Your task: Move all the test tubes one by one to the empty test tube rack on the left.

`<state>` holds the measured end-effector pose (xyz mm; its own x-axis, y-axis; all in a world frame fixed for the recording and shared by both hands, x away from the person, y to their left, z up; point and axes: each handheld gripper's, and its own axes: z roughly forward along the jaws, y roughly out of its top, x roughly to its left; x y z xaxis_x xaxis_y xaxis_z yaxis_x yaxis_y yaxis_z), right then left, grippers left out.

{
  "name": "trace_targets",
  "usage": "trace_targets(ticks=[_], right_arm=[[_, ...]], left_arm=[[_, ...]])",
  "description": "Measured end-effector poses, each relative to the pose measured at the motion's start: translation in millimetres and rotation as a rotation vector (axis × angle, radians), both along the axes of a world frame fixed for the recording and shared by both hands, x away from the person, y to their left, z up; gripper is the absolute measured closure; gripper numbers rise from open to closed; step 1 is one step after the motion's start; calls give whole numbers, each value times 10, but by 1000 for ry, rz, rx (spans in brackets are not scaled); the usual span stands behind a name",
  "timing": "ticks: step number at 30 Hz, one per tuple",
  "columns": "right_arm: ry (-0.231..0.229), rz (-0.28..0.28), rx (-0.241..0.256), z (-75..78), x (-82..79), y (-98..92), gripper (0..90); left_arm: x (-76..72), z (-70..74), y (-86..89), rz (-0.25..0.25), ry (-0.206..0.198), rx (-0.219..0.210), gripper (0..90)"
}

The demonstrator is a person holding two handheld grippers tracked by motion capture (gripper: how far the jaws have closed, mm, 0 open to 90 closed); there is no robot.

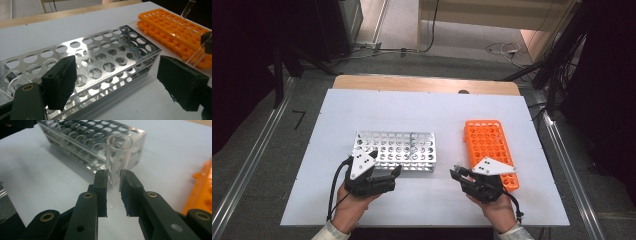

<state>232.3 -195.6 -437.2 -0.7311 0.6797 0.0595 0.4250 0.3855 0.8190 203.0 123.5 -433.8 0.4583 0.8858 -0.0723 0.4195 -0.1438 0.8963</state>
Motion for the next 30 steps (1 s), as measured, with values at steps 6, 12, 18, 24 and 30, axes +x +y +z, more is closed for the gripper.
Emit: trace_targets(ticks=[6, 12, 18, 24, 30], right_arm=[[12, 61, -23, -65, -20, 216, 729], [16, 82, -27, -88, -22, 287, 728], [23, 98, -33, -113, -23, 358, 729], [24, 115, -39, -131, -27, 444, 729], [29, 136, -46, -158, -31, 547, 729]], left_arm=[[-5, -6, -33, -11, 3, 3, 158], [-10, -16, -83, -28, 8, 8, 158], [-29, -16, -165, -62, 13, 1, 159], [-57, -15, -241, -89, 12, -2, 168], [-83, -14, -307, -111, 15, -5, 172]])
